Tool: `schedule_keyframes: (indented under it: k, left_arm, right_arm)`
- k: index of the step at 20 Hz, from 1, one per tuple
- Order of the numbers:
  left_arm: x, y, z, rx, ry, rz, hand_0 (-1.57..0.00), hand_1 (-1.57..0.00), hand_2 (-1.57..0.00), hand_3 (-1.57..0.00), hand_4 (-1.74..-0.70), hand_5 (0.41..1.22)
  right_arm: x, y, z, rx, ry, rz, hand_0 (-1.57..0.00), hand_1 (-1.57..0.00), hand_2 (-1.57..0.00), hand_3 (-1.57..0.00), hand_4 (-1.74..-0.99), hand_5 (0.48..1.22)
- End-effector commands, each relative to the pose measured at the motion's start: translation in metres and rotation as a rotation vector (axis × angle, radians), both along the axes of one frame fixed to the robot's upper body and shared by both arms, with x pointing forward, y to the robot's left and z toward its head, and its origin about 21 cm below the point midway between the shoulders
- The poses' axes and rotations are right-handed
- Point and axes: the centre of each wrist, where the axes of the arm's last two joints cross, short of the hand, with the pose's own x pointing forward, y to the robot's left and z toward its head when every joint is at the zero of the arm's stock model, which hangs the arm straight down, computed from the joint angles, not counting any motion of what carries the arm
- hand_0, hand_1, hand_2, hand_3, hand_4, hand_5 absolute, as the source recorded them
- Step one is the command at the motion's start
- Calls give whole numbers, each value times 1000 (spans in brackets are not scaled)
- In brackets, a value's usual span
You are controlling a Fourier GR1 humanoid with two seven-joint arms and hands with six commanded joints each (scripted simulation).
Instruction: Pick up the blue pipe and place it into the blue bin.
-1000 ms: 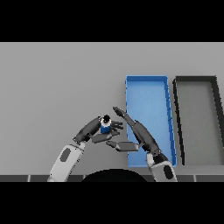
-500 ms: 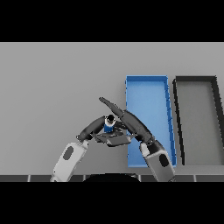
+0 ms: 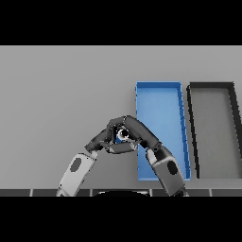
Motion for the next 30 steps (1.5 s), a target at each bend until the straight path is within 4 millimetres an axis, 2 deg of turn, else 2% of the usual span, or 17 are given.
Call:
schedule_keyframes:
  k: [1, 3, 6, 9, 14, 15, 16, 17, 19, 21, 22, 25, 27, 28, 30]
  left_arm:
    - [-2, -1, -1, -39, 1, -12, -1571, -1571, -1571, -1523, -1677, 1221]
    - [0, 1, 1, -77, 8, -20, -1571, -1571, -1571, -1502, -1699, 1221]
    - [5, 3, -2, -85, 9, -25, -1571, -1571, -1571, -1441, -1718, 1221]
    - [3, 2, 1, -96, -7, -26, -1571, -1571, -1571, -1433, -1728, 1221]
    - [2, 4, 3, -71, -63, 13, -1571, -1571, -1571, -1454, -1724, 1221]
    - [2, 7, 6, -48, -80, 25, -1462, -1342, -1293, -1166, -1599, 1221]
    - [3, 10, 5, -25, -80, -1, -1169, -1073, -1034, -933, -1475, 1221]
    - [1, 11, 1, -15, -77, -28, -935, -858, -827, -746, -1372, 1221]
    - [3, 15, 1, 20, -84, -55, -598, -549, -529, -477, -1206, 1221]
    - [7, 13, 1, 57, -67, -44, -383, -351, -338, -305, -1085, 1029]
    - [2, 15, 0, 63, -47, -35, -306, -281, -270, -244, -1047, 938]
    - [2, 14, 0, 73, -10, -13, -156, -143, -138, -124, -980, 704]
    - [6, 18, 0, 98, 29, 6, -100, -91, -88, -79, -969, 603]
    - [2, 17, -4, 96, 19, 4, -79, -73, -70, -63, -968, 567]
    - [3, 13, -2, 110, 15, 8, -50, -46, -45, -40, -947, 513]
  right_arm:
    - [0, 5, -2, 13, 13, 9, -1215, -1215, -1233, -1021, -1581, 650]
    - [2, 8, -3, 47, 21, 20, -1343, -1343, -1354, -1186, -1628, 856]
    - [2, 12, -7, 24, 6, 26, -1454, -1454, -1460, -1357, -1680, 1034]
    - [-3, 14, -8, 37, -28, 34, -1511, -1511, -1514, -1462, -1710, 1125]
    - [-4, 16, -11, 90, -43, -4, -1551, -1551, -1552, -1535, -1731, 1190]
    - [-3, 17, -10, 91, -61, -9, -1555, -1555, -1556, -1542, -1733, 1196]
    - [-4, 17, -10, 90, -61, -9, -1558, -1558, -1559, -1548, -1734, 1201]
    - [-6, 18, -10, 74, -41, -11, -1561, -1561, -1561, -1553, -1736, 1205]
    - [-7, 19, -7, 64, -23, -28, -1565, -1565, -1565, -1559, -1738, 1211]
    - [-9, 20, -5, 44, -22, -42, -1567, -1567, -1567, -1563, -1739, 1214]
    - [-10, 20, -7, 46, -27, -40, -1568, -1568, -1568, -1565, -1739, 1216]
    - [-6, 21, -4, 47, -53, -56, -1569, -1569, -1569, -1568, -1740, 1218]
    - [-8, 19, -4, 74, -63, -46, -1570, -1570, -1570, -1569, -1740, 1219]
    - [-7, 20, -5, 98, -55, -38, -1570, -1570, -1570, -1569, -1741, 1220]
    - [-6, 20, -4, 122, -53, -37, -1570, -1570, -1570, -1570, -1741, 1220]
